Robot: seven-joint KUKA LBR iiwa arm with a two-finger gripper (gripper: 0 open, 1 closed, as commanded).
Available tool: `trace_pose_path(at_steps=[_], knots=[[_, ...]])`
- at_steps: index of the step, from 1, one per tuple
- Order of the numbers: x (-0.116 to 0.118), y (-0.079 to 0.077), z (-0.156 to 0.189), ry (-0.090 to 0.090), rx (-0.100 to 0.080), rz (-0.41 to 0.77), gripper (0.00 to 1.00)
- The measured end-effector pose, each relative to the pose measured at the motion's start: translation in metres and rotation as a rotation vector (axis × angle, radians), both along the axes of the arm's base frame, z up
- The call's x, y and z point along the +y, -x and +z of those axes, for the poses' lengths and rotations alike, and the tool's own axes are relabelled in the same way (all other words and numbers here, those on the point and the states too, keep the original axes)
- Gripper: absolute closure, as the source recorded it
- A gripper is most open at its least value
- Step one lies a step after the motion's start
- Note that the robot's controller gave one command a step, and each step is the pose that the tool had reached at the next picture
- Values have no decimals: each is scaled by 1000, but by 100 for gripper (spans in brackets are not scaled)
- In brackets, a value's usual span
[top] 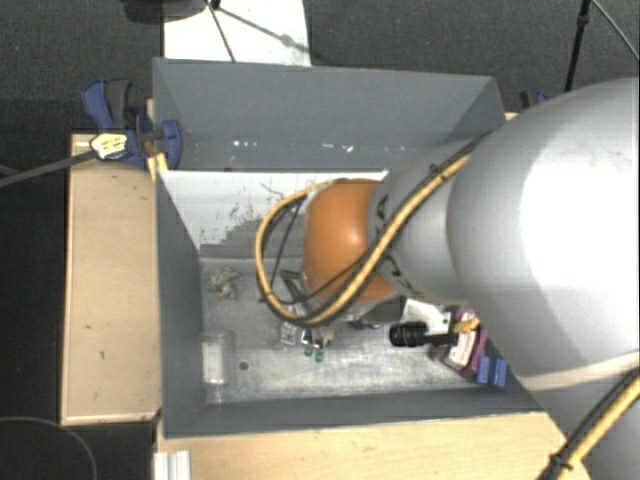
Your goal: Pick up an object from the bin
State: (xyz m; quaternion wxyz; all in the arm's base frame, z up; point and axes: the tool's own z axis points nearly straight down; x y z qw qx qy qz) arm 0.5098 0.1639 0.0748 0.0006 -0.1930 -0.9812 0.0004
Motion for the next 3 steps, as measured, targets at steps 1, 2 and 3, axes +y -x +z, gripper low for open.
trace_pose_path(at_steps=[1,2,3], knots=[[1,-1,0,-1,-2,-1,0],[-62,-40,70,2,-8,216,0],[-133,-47,29,1,-4,-20,0]])
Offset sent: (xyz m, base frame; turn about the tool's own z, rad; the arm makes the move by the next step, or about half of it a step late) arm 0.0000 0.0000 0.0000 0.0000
